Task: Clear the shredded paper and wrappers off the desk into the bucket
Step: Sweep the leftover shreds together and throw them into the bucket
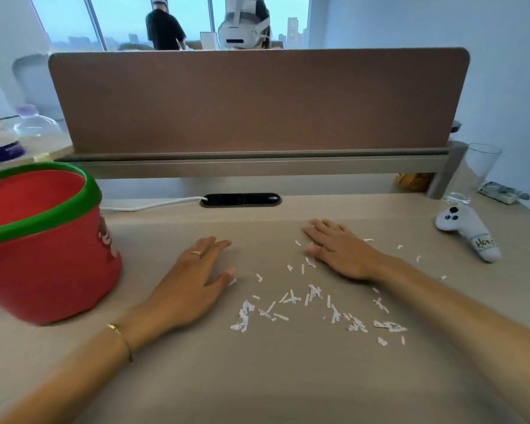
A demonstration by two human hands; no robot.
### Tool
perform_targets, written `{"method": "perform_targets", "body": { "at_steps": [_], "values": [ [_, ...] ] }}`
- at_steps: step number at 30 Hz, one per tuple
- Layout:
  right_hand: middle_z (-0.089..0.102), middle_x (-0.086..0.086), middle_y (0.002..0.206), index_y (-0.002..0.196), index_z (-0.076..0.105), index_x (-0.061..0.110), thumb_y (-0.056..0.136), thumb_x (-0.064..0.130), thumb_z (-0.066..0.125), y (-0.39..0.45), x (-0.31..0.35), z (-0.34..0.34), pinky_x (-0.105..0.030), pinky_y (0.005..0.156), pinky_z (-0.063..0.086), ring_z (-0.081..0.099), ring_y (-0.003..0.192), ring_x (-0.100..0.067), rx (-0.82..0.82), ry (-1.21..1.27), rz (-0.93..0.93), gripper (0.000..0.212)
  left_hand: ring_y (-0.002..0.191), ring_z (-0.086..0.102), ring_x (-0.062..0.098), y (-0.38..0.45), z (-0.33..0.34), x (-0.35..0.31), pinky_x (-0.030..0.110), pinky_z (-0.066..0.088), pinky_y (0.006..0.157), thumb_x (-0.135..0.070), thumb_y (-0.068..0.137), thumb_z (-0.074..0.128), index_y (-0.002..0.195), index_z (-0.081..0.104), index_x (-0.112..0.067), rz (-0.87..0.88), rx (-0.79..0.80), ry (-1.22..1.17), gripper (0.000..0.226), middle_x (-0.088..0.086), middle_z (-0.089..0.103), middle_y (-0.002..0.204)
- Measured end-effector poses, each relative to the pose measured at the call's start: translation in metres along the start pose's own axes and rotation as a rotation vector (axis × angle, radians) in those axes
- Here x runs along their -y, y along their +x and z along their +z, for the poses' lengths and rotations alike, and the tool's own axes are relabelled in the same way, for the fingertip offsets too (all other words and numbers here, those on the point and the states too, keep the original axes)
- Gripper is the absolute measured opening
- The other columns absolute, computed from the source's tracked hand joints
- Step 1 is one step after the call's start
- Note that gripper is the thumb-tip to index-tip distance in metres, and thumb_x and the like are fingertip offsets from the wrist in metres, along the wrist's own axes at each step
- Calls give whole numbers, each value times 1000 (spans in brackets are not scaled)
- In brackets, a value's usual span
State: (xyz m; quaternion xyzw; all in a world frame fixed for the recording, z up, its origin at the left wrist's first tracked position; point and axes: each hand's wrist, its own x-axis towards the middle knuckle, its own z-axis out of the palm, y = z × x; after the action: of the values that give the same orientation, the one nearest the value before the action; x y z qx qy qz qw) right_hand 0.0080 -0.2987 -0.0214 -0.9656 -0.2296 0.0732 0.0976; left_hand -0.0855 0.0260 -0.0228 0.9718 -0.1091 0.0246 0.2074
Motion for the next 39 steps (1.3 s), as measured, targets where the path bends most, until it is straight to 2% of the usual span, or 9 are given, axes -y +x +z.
{"method": "perform_targets", "body": {
  "at_steps": [6,10,14,17,22,26,31,35,39],
  "values": [
    [-3,7,171,163,7,29,106,55,24,-31,56,17,-35,126,-7,-8,156,-8,60,-34,-191,66,156,2,17,-10,17,-10,39,3,126,-71,94,18,159,18,-33,-21,47,188,75,2,10,169],
    [-2,15,169,163,5,33,105,55,26,-69,57,11,-31,126,-7,-9,154,0,77,38,-219,65,156,-10,15,-3,25,-27,41,-5,126,-80,82,1,161,4,-36,4,129,215,90,0,-4,170],
    [0,11,170,162,7,35,99,62,19,-92,10,-5,-31,126,-4,-6,155,-3,-59,108,9,70,155,-16,14,24,44,-58,44,-8,125,-84,79,-5,160,-4,-37,107,190,195,94,-2,-11,170],
    [6,5,171,162,15,30,106,53,26,-105,-37,-11,-36,127,-1,-1,157,-11,-147,97,232,62,155,-16,15,48,62,-92,46,-8,125,-79,89,2,161,-2,-35,178,212,193,84,-1,-10,170],
    [4,-1,172,163,14,27,107,52,23,-117,-80,-8,-43,126,3,1,158,-18,-100,28,383,62,155,-11,11,56,81,-146,44,-8,125,-67,99,15,161,1,-33,342,285,140,72,-4,-6,170],
    [5,-3,172,163,13,27,106,54,24,-106,-62,6,-44,125,2,2,158,-20,-96,-57,326,64,154,-6,4,45,73,-144,36,-1,127,-61,102,24,161,6,-34,393,253,-50,68,-8,1,170],
    [0,-2,172,163,7,26,104,59,20,-100,-9,20,-45,126,-1,-4,158,-19,-55,-77,134,68,156,1,10,45,59,-110,38,5,127,-64,100,28,161,10,-33,289,170,-27,71,-3,7,170],
    [-6,4,171,163,2,29,106,56,20,-114,7,15,-40,126,-7,-11,156,-11,2,8,57,66,156,-1,10,42,61,-104,39,1,127,-75,92,16,161,7,-34,256,204,43,80,-4,5,170],
    [-5,8,171,163,2,30,105,55,22,-156,-6,-1,-39,127,-7,-10,156,-7,-57,81,124,66,156,-2,10,36,75,-125,41,-3,126,-78,87,6,161,4,-34,333,221,92,86,-5,4,170]
  ]
}}
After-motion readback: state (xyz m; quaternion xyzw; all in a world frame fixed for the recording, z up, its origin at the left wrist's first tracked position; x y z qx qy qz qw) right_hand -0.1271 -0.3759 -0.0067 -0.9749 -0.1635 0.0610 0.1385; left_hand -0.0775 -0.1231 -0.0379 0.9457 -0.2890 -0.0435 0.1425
